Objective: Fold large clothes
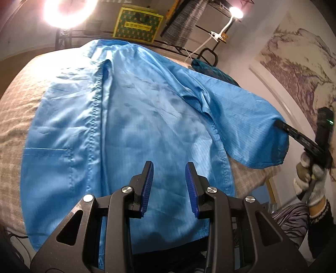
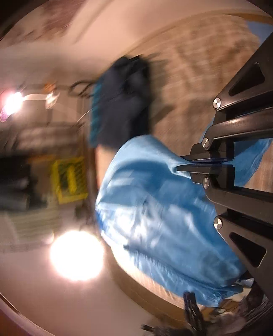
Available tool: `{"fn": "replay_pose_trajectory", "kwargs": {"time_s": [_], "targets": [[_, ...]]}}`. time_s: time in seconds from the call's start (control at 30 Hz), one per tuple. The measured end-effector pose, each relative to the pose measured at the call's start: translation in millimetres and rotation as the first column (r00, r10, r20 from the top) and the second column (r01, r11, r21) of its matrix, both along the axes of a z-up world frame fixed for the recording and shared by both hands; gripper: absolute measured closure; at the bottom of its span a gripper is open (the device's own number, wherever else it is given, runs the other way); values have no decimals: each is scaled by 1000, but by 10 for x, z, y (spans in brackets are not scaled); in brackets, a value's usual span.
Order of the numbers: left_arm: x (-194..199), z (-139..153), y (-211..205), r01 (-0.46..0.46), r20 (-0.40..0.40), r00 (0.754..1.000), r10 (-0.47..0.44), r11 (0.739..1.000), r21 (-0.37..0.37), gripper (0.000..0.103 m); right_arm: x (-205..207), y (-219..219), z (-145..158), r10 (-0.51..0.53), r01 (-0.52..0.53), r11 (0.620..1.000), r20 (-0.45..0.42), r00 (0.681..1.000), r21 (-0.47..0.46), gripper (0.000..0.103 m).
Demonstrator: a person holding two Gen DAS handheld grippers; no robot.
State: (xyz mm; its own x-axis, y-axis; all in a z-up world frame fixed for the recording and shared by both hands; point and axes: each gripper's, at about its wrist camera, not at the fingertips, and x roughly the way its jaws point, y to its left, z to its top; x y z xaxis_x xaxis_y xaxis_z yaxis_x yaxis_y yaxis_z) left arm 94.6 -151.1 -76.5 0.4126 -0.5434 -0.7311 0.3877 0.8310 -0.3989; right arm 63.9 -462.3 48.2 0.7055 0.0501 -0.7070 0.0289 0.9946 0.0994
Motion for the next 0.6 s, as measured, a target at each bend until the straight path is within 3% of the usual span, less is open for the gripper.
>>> {"fn": "replay_pose_trajectory", "kwargs": {"time_s": [0.2, 0.43, 0.6], "targets": [[9, 17, 212, -56, -8, 998, 56, 998, -21, 72, 89, 888, 6, 237, -236, 966, -2, 972, -104, 103], [15, 8, 445, -113, -29, 993, 112, 993, -44, 72, 150, 1791, -444, 450, -473, 839, -147, 881, -269, 103], [31, -3, 613, -162, -37, 986, 160, 985, -58, 72, 143, 2136, -739, 548, -589, 768, -220, 807, -250, 103]]}}
